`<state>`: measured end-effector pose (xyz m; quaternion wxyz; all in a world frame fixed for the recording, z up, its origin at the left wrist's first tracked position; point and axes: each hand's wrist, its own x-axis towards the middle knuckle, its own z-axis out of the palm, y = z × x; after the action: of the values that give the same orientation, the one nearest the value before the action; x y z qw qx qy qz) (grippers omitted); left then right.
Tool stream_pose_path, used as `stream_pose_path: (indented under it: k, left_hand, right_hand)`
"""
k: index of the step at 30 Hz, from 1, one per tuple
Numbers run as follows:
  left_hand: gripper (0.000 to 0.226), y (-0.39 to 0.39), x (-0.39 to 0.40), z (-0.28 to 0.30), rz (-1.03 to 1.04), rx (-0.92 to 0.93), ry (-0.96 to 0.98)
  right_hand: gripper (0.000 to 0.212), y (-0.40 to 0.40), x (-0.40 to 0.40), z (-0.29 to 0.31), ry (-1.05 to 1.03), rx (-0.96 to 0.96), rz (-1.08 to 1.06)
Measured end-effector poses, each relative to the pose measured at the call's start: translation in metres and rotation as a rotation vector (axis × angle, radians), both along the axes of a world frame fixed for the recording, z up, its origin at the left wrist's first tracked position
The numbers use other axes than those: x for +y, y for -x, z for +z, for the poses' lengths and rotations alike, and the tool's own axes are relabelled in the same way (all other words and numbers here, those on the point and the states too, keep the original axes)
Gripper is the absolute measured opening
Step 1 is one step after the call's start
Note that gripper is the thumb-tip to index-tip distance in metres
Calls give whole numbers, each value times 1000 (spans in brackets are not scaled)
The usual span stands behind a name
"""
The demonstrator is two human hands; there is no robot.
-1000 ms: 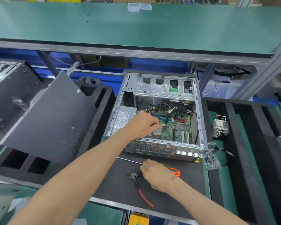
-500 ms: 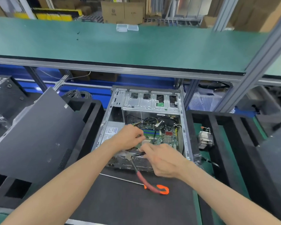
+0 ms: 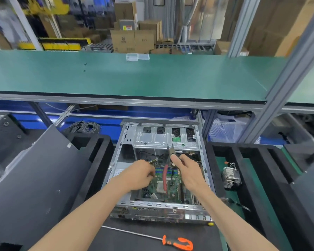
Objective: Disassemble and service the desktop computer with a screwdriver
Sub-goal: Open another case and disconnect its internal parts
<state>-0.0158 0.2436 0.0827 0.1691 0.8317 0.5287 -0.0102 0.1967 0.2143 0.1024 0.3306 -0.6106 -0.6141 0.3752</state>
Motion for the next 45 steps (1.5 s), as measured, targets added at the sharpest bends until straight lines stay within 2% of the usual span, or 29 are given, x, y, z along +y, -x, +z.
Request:
stream_pose_path:
  k: [2, 4, 7, 10, 13, 18, 25, 27, 30, 32, 35, 37, 40, 45]
  left_hand:
    - [25, -3, 5, -6, -41, 128, -36]
    - [25, -8, 10, -11, -41, 255, -67]
    - [26, -17, 19, -12, 5, 380, -70]
    - [38, -19, 33, -15, 64, 471, -36]
    - [55, -15, 55, -22, 124, 418, 38]
    - [43, -15, 94, -35, 127, 186, 287]
    - [46, -23, 112, -55, 90, 174, 320]
    - [41, -24, 114, -57, 89, 160, 329]
    - [33, -21, 117, -58, 134, 139, 356]
    - [39, -18, 118, -55, 172, 141, 398]
    - [48, -12, 120, -53, 236, 113, 472]
    - [42, -10, 122, -53, 257, 43, 507]
    - [34, -10, 122, -55, 238, -18, 555]
    - [31, -8, 122, -59, 261, -92, 578]
  right_hand:
    - [56, 4, 6, 0, 178, 199, -35]
    - [54, 6, 11, -6, 335, 300, -46]
    - [60, 8, 18, -18, 449, 300, -27]
    - [64, 10, 25, -23, 487, 256, -6]
    - [65, 9, 32, -26, 564, 243, -4]
    - [63, 12, 38, -35, 695, 308, 27]
    - [62, 12, 45, -48, 734, 380, -19]
    - [61, 12, 46, -51, 749, 411, -18]
    - [53, 11, 46, -55, 765, 467, -17]
    - [50, 10, 45, -57, 776, 508, -7]
    - [56, 9, 45, -58, 798, 583, 6]
    - [65, 8, 45, -58, 824, 605, -3]
    - [68, 8, 45, -58, 847, 590, 24]
    - [48, 11, 45, -56, 717, 353, 5]
